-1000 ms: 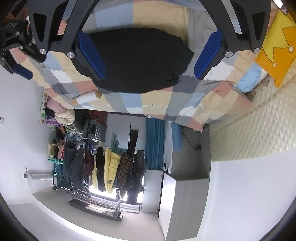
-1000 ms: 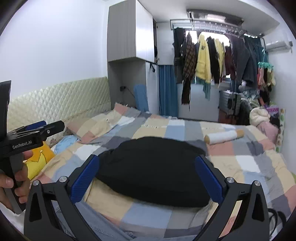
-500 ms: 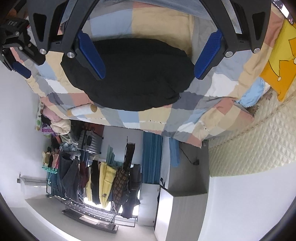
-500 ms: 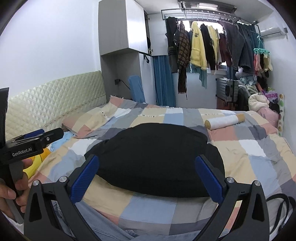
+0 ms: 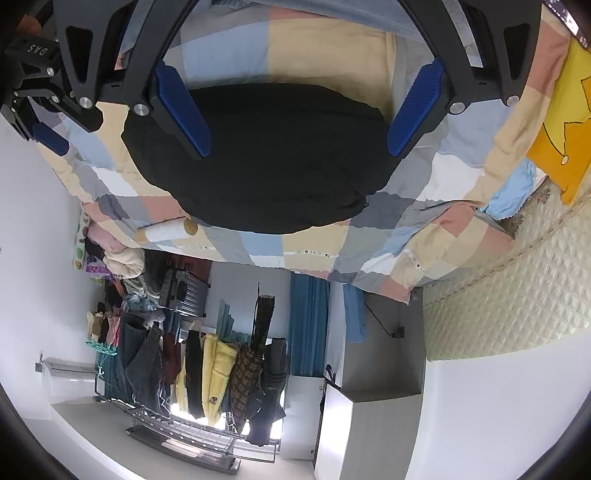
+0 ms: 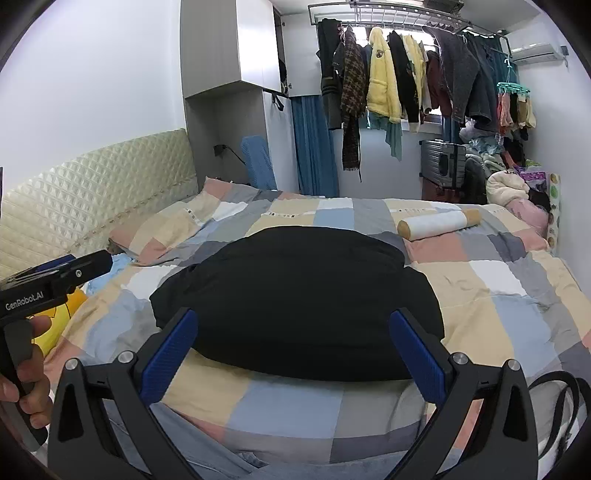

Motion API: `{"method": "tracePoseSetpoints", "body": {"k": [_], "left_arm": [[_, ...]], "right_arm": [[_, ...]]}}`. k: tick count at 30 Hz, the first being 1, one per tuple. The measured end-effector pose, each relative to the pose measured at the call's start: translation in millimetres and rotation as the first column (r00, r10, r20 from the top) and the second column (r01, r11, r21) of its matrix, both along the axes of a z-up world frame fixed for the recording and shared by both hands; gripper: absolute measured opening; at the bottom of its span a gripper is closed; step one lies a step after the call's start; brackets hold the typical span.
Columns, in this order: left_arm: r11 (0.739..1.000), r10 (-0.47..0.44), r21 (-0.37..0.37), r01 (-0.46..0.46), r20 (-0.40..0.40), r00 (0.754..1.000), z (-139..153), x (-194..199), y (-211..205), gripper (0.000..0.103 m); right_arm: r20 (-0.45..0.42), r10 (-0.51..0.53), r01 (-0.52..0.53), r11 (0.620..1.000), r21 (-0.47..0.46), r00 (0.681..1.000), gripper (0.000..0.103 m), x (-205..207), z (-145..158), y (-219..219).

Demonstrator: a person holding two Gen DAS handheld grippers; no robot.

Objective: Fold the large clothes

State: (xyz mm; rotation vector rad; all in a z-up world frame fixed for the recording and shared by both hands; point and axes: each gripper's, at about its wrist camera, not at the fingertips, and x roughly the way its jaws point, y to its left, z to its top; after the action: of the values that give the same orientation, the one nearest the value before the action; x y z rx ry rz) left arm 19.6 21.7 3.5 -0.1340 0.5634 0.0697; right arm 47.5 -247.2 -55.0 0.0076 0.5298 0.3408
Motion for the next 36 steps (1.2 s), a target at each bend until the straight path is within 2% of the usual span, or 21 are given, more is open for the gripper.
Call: {"method": "tracePoseSetpoints", "body": {"k": [12, 36], "left_arm": [[1.000, -0.008, 0.023, 0.008, -0.023, 1.000, -3.9, 3.2, -6.5, 0.097], [0.999, -0.032, 0.013, 0.032, -0.044, 0.999, -9.8, 6.9, -11.1, 0.097]], "right_arm": [[0.013, -0.029, 0.030, 1.000, -0.010, 0.999, 0.103, -3.1, 4.1, -3.2], [0.019, -0.065, 0.066, 0.997, -0.031, 0.998, 0.103, -2.2, 6.2, -3.9]]}}
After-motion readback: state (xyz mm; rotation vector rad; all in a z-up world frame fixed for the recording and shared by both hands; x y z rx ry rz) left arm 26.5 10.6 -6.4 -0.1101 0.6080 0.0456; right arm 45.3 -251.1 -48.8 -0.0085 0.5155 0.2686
